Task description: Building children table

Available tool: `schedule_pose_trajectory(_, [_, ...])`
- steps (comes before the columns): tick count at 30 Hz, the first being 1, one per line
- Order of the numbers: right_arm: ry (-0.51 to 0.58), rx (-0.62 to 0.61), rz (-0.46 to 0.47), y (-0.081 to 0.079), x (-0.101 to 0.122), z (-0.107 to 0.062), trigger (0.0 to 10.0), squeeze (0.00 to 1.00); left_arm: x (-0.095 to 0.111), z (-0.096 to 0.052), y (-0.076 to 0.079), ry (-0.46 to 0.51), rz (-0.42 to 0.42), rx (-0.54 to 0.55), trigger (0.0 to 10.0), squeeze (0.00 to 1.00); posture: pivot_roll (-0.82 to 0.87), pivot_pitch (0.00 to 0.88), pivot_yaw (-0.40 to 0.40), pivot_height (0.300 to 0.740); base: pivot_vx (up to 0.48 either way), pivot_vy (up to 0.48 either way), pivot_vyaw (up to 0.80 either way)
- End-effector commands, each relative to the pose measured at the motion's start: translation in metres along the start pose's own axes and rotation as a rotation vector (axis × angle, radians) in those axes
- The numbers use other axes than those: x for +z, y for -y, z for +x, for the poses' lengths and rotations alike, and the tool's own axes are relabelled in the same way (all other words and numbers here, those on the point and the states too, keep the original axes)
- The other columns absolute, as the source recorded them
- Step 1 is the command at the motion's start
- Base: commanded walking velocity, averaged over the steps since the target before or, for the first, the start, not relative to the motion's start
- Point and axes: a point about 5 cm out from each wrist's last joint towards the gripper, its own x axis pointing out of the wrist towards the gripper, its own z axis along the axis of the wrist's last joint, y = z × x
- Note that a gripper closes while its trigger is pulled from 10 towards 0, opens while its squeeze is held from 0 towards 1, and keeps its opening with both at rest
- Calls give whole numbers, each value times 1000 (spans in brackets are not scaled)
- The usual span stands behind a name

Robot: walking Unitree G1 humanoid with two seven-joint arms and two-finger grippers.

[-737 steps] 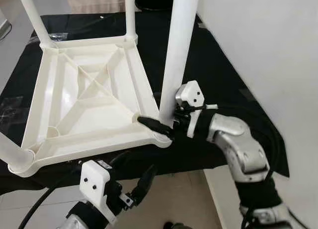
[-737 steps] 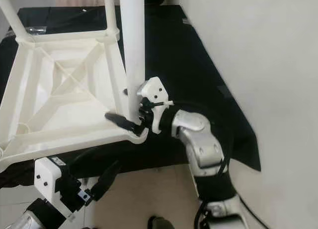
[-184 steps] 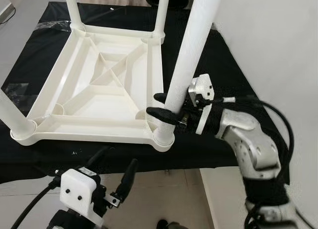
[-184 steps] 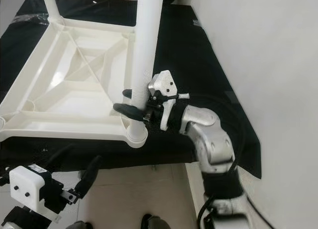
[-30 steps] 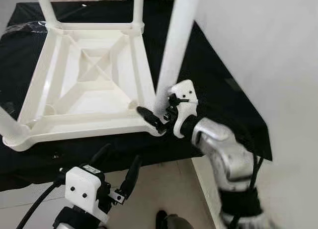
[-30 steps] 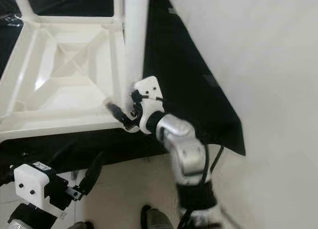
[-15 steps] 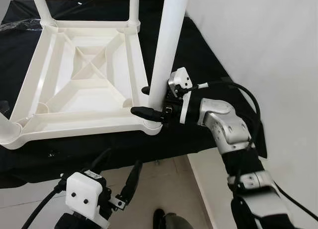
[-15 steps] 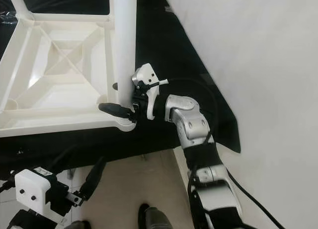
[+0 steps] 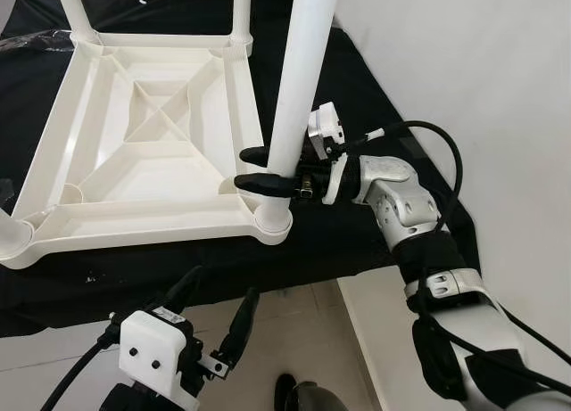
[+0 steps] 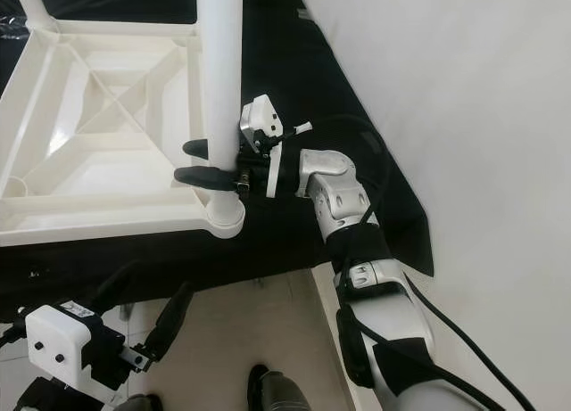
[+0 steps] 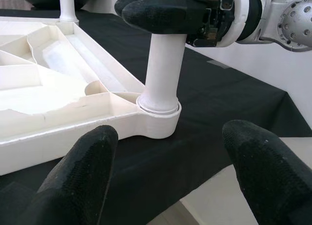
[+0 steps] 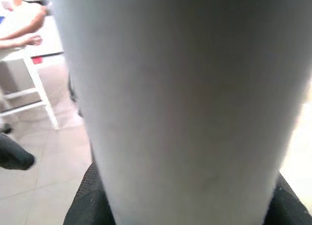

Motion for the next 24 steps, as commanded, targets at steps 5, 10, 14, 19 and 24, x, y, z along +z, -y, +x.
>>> schedule_pose_trajectory(5, [-230,-843,-60,-10,-32,-27,0,0,-1,-1,-2,-1,-5,13,10000,0,83,250,-150,740,0,0,0])
schedule_pose_trajectory(10, [-227,-1021,-12,-71,-43,-11,0,0,-5,5,-9,3,-6,2,10000,0,57,215,-100,740,0,0,0])
schedule_pose_trajectory(14, [-196,-978,0,-68,-45,4,0,0,-8,8,-8,2,-12,-5,10000,0,70,200,-106,740,0,0,0])
schedule_pose_trajectory(19, [-157,-931,43,-70,-37,17,10000,0,-8,8,-8,7,-6,3,10000,0,75,200,-116,740,0,0,0])
schedule_pose_trajectory(24, [-108,-763,80,-75,-30,24,10000,1000,-7,8,-8,11,0,10,10000,0,79,204,-123,740,0,0,0])
